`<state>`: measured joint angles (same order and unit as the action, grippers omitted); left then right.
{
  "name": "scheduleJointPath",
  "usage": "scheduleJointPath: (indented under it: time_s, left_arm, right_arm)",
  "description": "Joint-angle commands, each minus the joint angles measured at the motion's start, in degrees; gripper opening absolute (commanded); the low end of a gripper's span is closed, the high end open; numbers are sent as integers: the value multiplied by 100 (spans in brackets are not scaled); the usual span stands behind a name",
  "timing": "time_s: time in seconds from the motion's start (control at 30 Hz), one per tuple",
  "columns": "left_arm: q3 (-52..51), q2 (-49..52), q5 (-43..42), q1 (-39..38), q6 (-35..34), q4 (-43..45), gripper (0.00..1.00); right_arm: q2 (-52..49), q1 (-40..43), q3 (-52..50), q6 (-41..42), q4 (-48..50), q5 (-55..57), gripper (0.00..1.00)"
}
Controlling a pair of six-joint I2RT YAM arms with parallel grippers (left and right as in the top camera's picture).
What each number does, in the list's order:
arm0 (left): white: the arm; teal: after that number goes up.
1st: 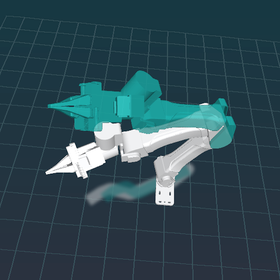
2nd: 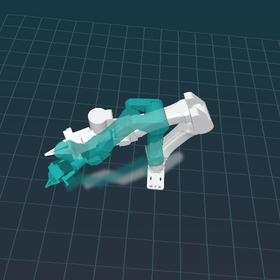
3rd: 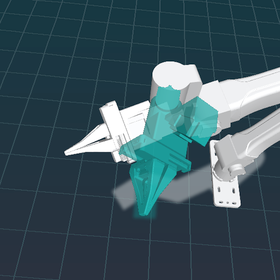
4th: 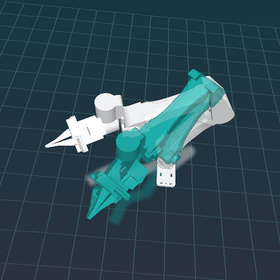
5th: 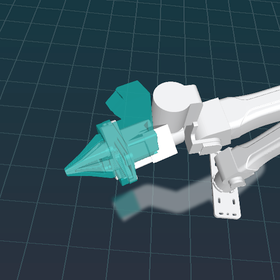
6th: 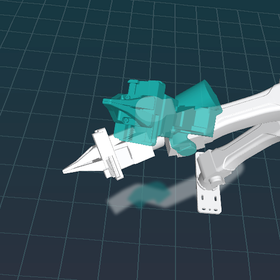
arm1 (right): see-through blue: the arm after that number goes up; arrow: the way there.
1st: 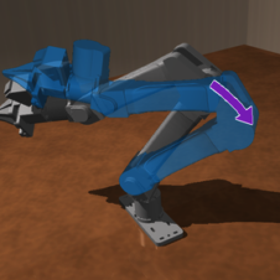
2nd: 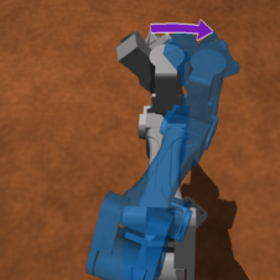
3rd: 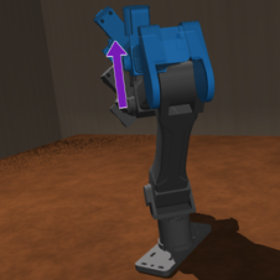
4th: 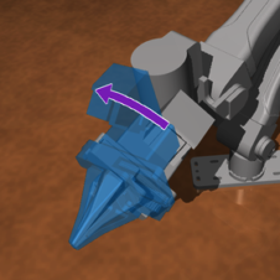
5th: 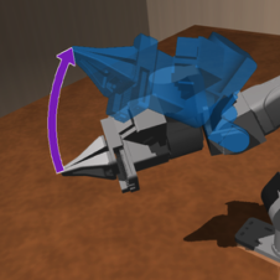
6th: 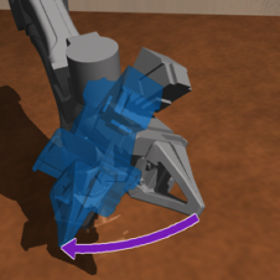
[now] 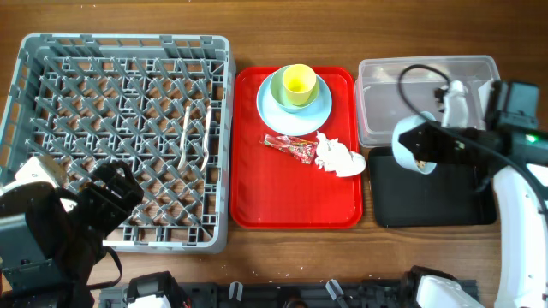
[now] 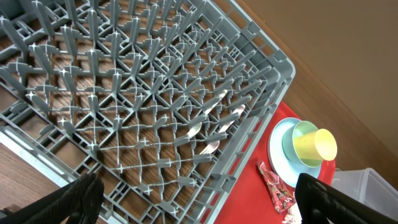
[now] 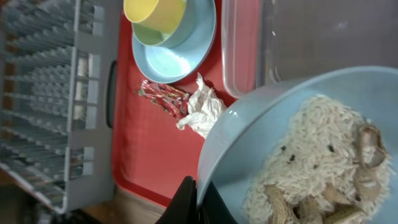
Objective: Sort waste into correct bins and load items into the dishwasher rack
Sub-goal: 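Grasp the rice bowl rim with the right gripper and lift it, then tip the bowl over the black tray to dump the rice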
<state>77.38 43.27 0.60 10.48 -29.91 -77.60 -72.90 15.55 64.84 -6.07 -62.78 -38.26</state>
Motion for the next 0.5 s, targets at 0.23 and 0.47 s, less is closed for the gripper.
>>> scheduleJointPath:
  time_s: [0.23, 0.47]
  left_arm:
    - [42, -15, 57, 35, -57, 13, 100]
    - [42, -15, 57, 35, -57, 13, 100]
  right_arm:
    - [74, 2341, -1818, -1043, 890, -3027, 4]
    - [-83, 3136, -2922, -813, 1875, -4572, 4]
